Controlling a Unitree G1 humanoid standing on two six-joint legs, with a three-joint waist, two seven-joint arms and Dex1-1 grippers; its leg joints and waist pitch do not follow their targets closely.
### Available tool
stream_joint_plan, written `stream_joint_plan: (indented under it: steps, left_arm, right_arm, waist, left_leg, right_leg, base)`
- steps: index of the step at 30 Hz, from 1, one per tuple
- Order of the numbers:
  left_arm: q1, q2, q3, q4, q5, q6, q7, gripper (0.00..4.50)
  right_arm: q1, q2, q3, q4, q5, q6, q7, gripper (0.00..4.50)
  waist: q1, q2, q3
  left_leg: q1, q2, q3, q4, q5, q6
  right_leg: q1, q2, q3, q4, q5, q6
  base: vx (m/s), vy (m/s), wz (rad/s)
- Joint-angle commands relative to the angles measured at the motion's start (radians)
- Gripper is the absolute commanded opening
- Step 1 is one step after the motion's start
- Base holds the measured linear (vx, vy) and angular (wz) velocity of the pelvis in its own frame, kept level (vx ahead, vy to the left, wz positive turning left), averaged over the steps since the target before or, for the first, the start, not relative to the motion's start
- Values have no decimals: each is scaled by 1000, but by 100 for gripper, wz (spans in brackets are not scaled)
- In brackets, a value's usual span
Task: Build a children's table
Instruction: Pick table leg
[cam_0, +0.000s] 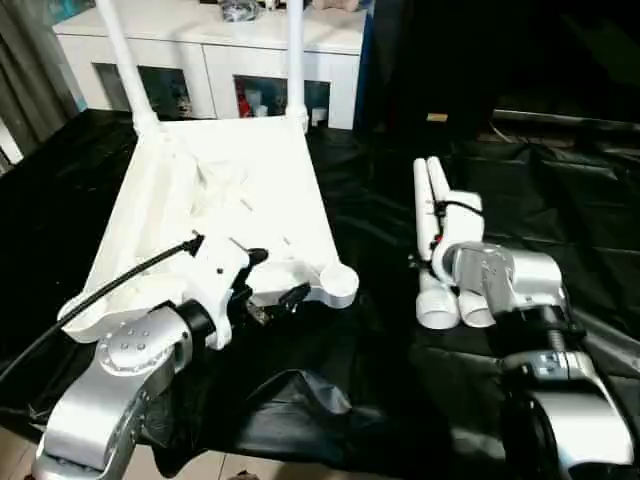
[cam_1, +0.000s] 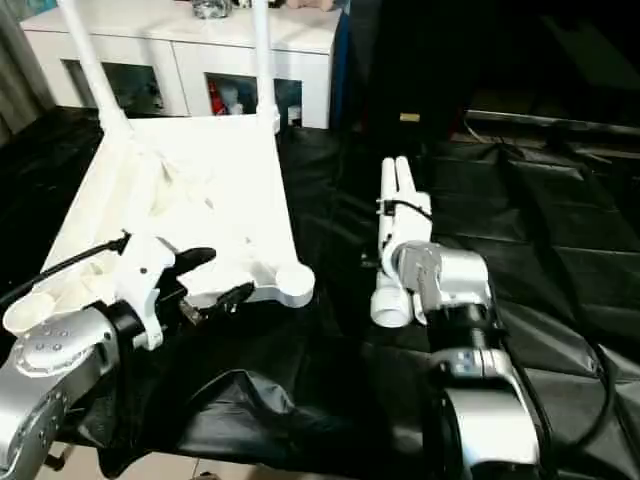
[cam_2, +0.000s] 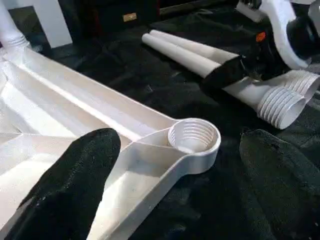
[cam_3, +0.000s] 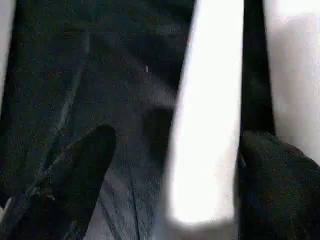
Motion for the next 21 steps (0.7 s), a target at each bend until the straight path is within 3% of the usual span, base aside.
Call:
stream_joint_plan:
  steps: [1,6,7,10,15,21]
  left_arm:
    - [0,14,-5,-26,-14,25,-13,440]
    - [9,31,-25,-50,-38,42,-41,440]
    - [5,36,-29,-48,-38,42,-47,447]
    - [-14,41,-41,-37,-28,47,-48,449]
    - [-34,39,-44,-27,-25,51,-41,450]
    - [-28,26,-17,-24,-16,47,6,450]
  right_arm:
    - [-27,-7,-30,47,2,14,-24,445]
    - [-55,-11,-42,125,17,7,-6,445]
    - [-64,-12,-35,150,14,1,2,419]
    - [-83,-14,-22,191,6,-12,14,406]
    - [-101,-18,-25,228,-3,-34,18,363]
    - [-101,-13,-111,248,52,-83,-11,310]
  waist:
    - [3,5,-60]
    - [3,10,-60]
    - [2,11,-59]
    - [-1,2,-57]
    - [-1,2,-57]
    - [1,-1,-58]
  left_leg:
    - [14,2,22,-68,-106,-74]
    - [14,3,23,-66,-109,-75]
    - [14,3,23,-67,-115,-76]
    - [14,3,25,-69,-131,-72]
    - [12,3,26,-68,-124,-68]
    - [11,4,27,-67,-118,-60]
  right_leg:
    - [38,-39,15,-60,114,-179]
    - [36,-38,14,-60,126,-183]
    - [36,-38,14,-60,120,-184]
    - [36,-39,15,-64,86,-185]
    - [37,-40,15,-64,73,-186]
    - [37,-40,16,-62,84,-185]
  base:
    - [0,0,0]
    - [0,0,0]
    - [0,0,0]
    - [0,0,0]
    - [0,0,0]
    - [0,0,0]
